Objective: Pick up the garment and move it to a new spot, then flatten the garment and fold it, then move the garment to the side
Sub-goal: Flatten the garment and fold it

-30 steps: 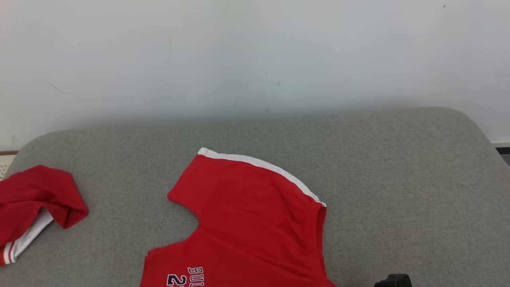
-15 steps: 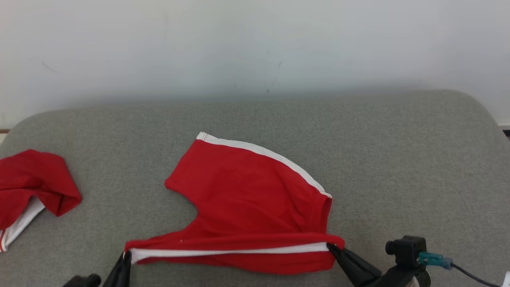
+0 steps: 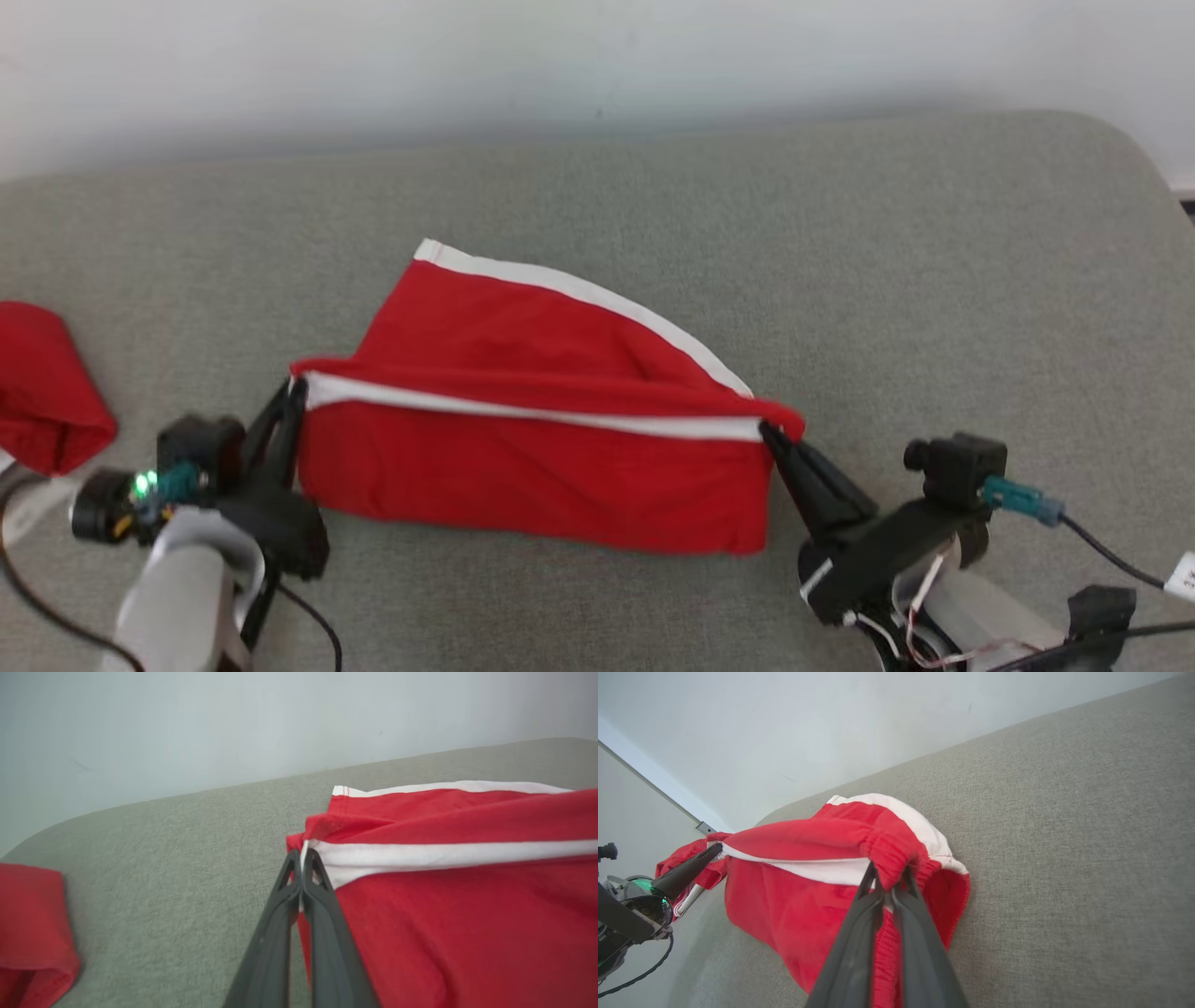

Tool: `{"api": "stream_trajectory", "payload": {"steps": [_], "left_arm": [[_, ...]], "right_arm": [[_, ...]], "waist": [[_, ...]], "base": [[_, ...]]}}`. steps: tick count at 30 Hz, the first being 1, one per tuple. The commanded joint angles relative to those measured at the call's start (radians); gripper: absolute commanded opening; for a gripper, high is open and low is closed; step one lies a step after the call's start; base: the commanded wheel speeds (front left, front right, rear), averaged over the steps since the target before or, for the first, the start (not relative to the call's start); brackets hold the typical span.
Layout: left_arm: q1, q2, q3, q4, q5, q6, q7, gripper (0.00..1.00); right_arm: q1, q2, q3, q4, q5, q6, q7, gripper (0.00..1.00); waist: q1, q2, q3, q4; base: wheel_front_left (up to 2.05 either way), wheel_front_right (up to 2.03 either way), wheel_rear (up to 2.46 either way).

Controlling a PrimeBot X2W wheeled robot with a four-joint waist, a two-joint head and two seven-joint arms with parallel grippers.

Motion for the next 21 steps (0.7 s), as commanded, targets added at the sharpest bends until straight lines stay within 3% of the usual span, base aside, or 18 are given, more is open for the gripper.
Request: {"api": "stream_trajectory", "payload": {"steps": [1,5,10,21], "left_arm": [[-0.035,0.019,-0.009,0.035,0.012,0.000,-0.001,0.00],[-0.183,0.046,-0.074,0.147,0.023,-0.006,0.012,0.00],[-0.353,0.069,-0.258,0.262,-0.069,-0.008,0.041,0.00],[-0.535,0.134,-0.568,0.296,-0.262,-0.008,0.095,0.00]], "right_arm": [[-0.022,0.014,-0.019,0.002,-0.015,-0.001,-0.002,0.00],[-0.056,0.060,-0.070,0.011,-0.055,-0.001,-0.002,0.00],[-0.087,0.114,-0.122,0.027,-0.080,-0.001,-0.002,0.00],[-0.120,0.162,-0.143,0.041,-0.073,-0.001,-0.001,0.00]], "waist": [[-0.0002,-0.0001,0.053,-0.031],[-0.0002,-0.0001,0.105,-0.050],[-0.0002,-0.0001,0.162,-0.073],[-0.0002,-0.0001,0.226,-0.109]], "base": [[0.00,0.00,0.00],[0.00,0.00,0.00],[0.00,0.00,0.00],[0.00,0.00,0.00]]}}
